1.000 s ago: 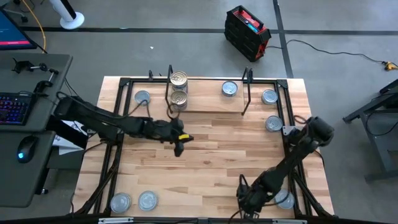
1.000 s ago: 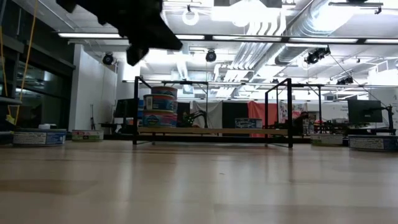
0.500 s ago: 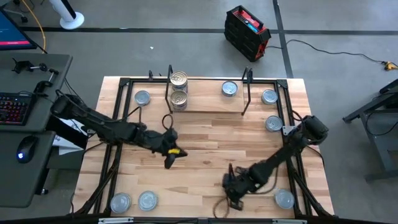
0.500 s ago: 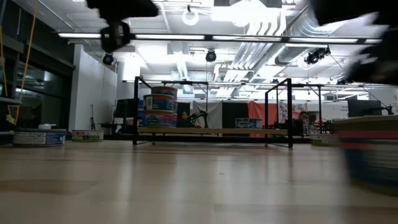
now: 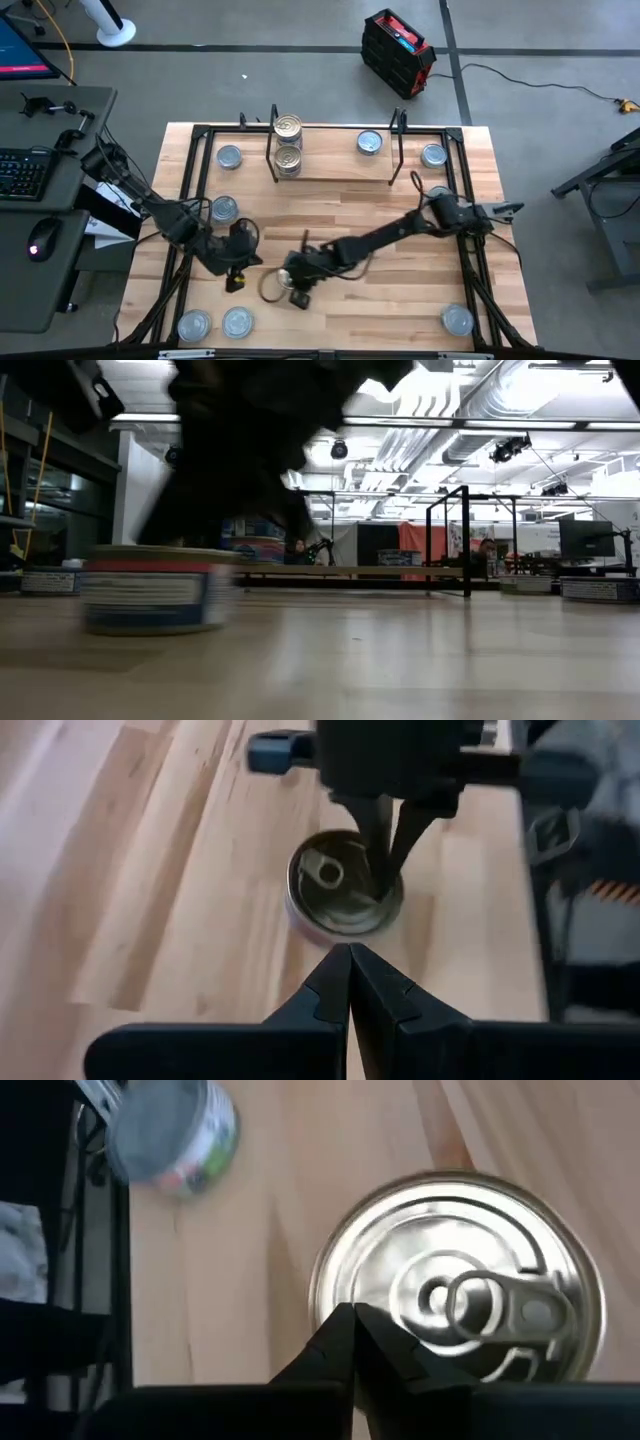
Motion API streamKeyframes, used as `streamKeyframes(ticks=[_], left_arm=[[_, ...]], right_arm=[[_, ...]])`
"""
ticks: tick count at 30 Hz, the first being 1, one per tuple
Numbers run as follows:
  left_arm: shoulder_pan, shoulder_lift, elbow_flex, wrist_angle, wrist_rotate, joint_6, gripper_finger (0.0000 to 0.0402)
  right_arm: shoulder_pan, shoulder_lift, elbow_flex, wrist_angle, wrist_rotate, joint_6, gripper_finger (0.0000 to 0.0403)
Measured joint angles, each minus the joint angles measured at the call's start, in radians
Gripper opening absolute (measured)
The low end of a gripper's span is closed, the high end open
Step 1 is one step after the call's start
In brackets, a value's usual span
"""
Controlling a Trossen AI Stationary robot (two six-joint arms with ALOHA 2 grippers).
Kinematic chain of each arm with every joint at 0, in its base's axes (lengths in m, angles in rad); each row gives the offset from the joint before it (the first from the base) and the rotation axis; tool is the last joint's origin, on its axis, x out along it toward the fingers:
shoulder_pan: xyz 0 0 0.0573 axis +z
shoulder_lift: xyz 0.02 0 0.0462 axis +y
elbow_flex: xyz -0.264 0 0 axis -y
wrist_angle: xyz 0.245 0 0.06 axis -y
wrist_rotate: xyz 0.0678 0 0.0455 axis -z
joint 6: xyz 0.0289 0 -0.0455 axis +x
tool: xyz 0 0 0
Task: Stack canned seafood by type on shelf
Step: Stack the blue pink tuna can on top of the other blue pink tuna cans on the shelf
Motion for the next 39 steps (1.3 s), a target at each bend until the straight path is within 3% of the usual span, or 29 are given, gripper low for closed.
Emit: streamKeyframes(ticks=[4, 8, 14, 17, 20, 24, 28, 39], left_arm=[[-0.036, -0.001, -0.014, -0.022, -0.028, 0.09, 0.0001], [-0.053, -0.001, -0.085, 0.043, -0.028, 0.094, 0.0001], [-0.099, 0.0, -0.279, 0.379, -0.025, -0.026, 0.0001], [-0.107, 0.003, -0.358, 0.514, -0.026, -0.061, 0.0001], [-0.098, 0.003, -0.393, 0.542, -0.036, -0.049, 0.0001], [-0.049, 0.013, -0.405, 0.558, -0.042, 0.093, 0.0], [0.009, 0.064, -0.395, 0.609, 0.019, 0.245, 0.0], [0.042, 0.237, -0.355, 0.705, 0.053, 0.23, 0.0]], right_arm=[[-0.014, 0.038, 0.218, -0.196, -0.027, -0.02, 0.0], [0.003, 0.039, 0.326, -0.439, -0.014, -0.037, 0.0], [0.063, 0.038, 0.357, -0.597, -0.022, 0.008, 0.0], [0.105, 0.05, 0.293, -0.58, -0.016, 0.047, 0.0], [0.128, 0.052, 0.194, -0.46, -0.004, 0.08, 0.0], [0.117, 0.051, 0.079, -0.249, 0.024, 0.097, 0.0], [0.083, 0.051, 0.009, -0.105, 0.065, 0.049, 0.0], [0.026, 0.048, -0.019, -0.079, 0.088, -0.17, 0.0]])
